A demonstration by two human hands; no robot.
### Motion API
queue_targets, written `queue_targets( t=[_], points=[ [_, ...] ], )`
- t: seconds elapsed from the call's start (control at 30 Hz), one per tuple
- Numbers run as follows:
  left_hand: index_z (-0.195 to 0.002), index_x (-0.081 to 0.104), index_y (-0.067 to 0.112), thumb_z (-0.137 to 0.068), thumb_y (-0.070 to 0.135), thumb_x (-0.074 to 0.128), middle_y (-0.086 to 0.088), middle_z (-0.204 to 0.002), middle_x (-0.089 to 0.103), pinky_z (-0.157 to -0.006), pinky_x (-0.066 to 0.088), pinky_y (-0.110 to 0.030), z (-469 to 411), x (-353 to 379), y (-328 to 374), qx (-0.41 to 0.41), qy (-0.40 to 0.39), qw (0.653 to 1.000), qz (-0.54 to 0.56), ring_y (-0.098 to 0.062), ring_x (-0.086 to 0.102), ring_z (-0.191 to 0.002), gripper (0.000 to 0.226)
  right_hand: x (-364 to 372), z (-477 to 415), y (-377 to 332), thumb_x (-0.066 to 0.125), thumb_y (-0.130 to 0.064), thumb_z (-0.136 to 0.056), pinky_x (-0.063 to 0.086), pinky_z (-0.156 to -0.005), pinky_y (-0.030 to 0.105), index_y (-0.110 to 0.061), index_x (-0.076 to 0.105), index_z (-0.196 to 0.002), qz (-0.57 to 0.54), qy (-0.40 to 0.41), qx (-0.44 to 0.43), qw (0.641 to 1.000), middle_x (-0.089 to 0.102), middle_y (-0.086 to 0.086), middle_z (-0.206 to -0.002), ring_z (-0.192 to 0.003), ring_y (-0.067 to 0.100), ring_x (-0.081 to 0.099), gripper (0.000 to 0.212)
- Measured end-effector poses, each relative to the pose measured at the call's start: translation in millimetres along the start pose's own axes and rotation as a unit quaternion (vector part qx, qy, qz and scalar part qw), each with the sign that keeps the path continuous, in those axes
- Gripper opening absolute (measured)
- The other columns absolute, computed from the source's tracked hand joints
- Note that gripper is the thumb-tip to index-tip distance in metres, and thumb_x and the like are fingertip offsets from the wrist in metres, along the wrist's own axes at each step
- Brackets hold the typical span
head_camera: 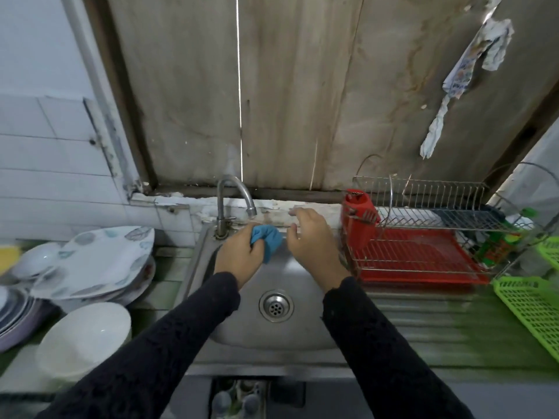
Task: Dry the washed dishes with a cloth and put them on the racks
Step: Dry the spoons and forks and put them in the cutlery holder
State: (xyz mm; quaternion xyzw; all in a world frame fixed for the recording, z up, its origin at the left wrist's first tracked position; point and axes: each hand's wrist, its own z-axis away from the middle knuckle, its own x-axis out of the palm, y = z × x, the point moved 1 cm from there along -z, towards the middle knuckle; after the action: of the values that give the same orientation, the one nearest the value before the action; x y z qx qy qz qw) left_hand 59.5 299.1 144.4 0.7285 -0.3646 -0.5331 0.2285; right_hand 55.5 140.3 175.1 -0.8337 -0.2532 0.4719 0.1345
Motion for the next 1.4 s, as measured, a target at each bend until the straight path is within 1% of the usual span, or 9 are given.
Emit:
queue_targets(
  t=[0.1,0.3,0.47,0.67,0.83,1.07,1.17,1.27,1.4],
  points=[
    [-0.111,0.058,0.021,-0.096,0.014,0.05,0.008,-0.094,0.06,-0.077,0.048,-0.03,17,-23,-18,-0.03,0.023,0.999,-0.007,-0.015,0.058,-0.088,0.018,29,17,-14,0.051,-0.008,-0.092,0.051,-0.093,0.049,0.0,0.065,-0.118,-0.018,-0.042,-0.014,0.999,0.066,0.015,-0.111,-0.105,0.031,0.06,0.031],
    [-0.116,0.062,0.015,-0.095,0.017,0.049,-0.006,-0.105,0.068,-0.082,0.053,-0.04,45,-80,-74,-0.093,0.04,0.995,-0.02,-0.023,0.062,-0.092,0.025,80,34,-73,0.052,-0.011,-0.098,0.042,-0.093,0.03,-0.005,0.062,-0.122,-0.036,-0.117,-0.017,0.992,0.061,0.008,-0.117,-0.11,0.023,0.055,0.027],
    [-0.104,0.06,0.019,-0.093,0.023,0.046,-0.008,-0.102,0.067,-0.08,0.053,-0.041,68,-137,-122,-0.144,0.042,0.988,-0.019,-0.028,0.06,-0.09,0.019,129,39,-133,0.051,-0.011,-0.098,0.046,-0.098,0.042,-0.003,0.06,-0.124,-0.062,-0.174,-0.013,0.983,0.06,0.013,-0.12,-0.113,0.029,0.055,0.029],
    [-0.102,0.056,0.027,-0.091,0.033,0.04,-0.007,-0.101,0.067,-0.079,0.056,-0.041,94,-222,-196,-0.217,0.024,0.976,0.007,-0.027,0.061,-0.087,0.021,201,55,-221,0.052,-0.011,-0.096,0.047,-0.093,0.039,-0.003,0.061,-0.122,-0.077,-0.232,0.0,0.97,0.061,0.016,-0.121,-0.112,0.033,0.058,0.029],
    [-0.112,0.054,0.019,-0.098,0.018,0.042,-0.006,-0.111,0.058,-0.083,0.039,-0.029,110,-282,-254,-0.267,0.043,0.963,0.009,-0.023,0.052,-0.096,0.018,252,68,-275,0.051,-0.013,-0.097,0.045,-0.091,0.037,-0.004,0.056,-0.132,-0.064,-0.27,0.019,0.961,0.061,0.017,-0.125,-0.115,0.033,0.056,0.036],
    [-0.119,0.055,0.009,-0.096,0.013,0.046,-0.009,-0.112,0.059,-0.09,0.043,-0.034,127,-329,-320,-0.322,0.082,0.942,0.041,-0.027,0.053,-0.101,0.025,306,77,-322,0.047,-0.015,-0.1,0.042,-0.101,0.038,-0.003,0.053,-0.139,-0.044,-0.307,0.011,0.951,0.057,0.018,-0.136,-0.125,0.033,0.051,0.041],
    [-0.12,0.058,0.006,-0.097,0.011,0.045,-0.013,-0.119,0.064,-0.092,0.051,-0.039,122,-337,-345,-0.384,0.137,0.899,0.16,-0.029,0.06,-0.102,0.027,332,76,-334,0.047,-0.018,-0.1,0.044,-0.101,0.042,-0.003,0.056,-0.134,-0.043,-0.323,0.017,0.945,0.058,0.018,-0.13,-0.122,0.035,0.052,0.038],
    [-0.121,0.054,0.007,-0.1,0.012,0.045,-0.012,-0.11,0.063,-0.068,0.054,-0.032,114,-345,-363,-0.446,0.194,0.816,0.313,-0.021,0.063,-0.084,0.023,359,66,-341,0.046,-0.02,-0.1,0.044,-0.1,0.044,-0.002,0.056,-0.133,-0.037,-0.352,0.026,0.935,0.057,0.02,-0.129,-0.122,0.038,0.052,0.039],
    [-0.123,0.054,0.005,-0.099,0.012,0.048,-0.013,-0.11,0.062,-0.071,0.05,-0.032,93,-358,-396,-0.456,0.22,0.806,0.306,-0.017,0.061,-0.078,0.025,402,46,-346,0.046,-0.02,-0.102,0.04,-0.104,0.044,-0.001,0.052,-0.136,-0.044,-0.382,0.032,0.923,0.055,0.022,-0.134,-0.125,0.039,0.049,0.04]
  ],
)
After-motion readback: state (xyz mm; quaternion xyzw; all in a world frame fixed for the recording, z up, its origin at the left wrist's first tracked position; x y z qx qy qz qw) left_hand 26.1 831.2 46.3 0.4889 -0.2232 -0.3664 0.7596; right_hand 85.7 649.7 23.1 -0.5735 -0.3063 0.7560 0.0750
